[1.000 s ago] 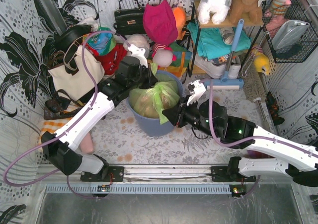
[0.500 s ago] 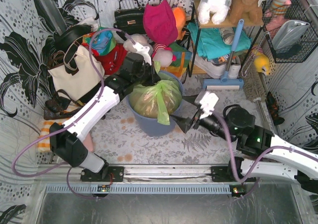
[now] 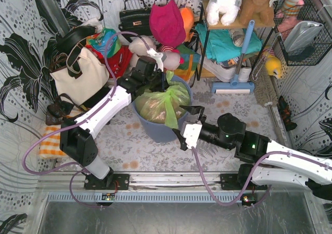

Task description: Tie the trash bag

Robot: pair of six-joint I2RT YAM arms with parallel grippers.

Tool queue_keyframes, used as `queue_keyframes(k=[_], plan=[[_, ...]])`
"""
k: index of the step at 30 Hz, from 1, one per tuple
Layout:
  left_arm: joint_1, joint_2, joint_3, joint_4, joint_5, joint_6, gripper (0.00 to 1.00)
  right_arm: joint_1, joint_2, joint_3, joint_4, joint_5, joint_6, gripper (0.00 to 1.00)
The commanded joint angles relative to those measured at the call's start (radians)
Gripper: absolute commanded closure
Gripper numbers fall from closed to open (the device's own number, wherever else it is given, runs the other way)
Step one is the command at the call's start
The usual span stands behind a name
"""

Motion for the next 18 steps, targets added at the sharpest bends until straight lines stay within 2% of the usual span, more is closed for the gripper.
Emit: queue_keyframes(k=[1, 5, 12, 15, 18], plan=[[0.005, -0.011, 0.031, 0.001, 0.017, 0.026, 1.00, 0.005, 0.017, -0.030, 0.086, -0.099, -0.060, 0.12], [0.006, -0.010, 0.026, 0.001, 0.023, 0.027, 1.00, 0.005, 0.021, -0.063, 0.142, -0.168, -0.061, 0.11], [0.005, -0.022, 0.027, -0.003, 0.028, 0.029, 1.00, 0.004, 0.077, -0.077, 0.259, -0.038, -0.120, 0.15], [0.005, -0.032, 0.029, -0.005, 0.028, 0.029, 1.00, 0.003, 0.079, -0.073, 0.321, -0.007, -0.139, 0.22], [0.005, -0.039, 0.027, -0.005, 0.028, 0.029, 1.00, 0.004, 0.089, -0.065, 0.347, 0.016, -0.161, 0.34]])
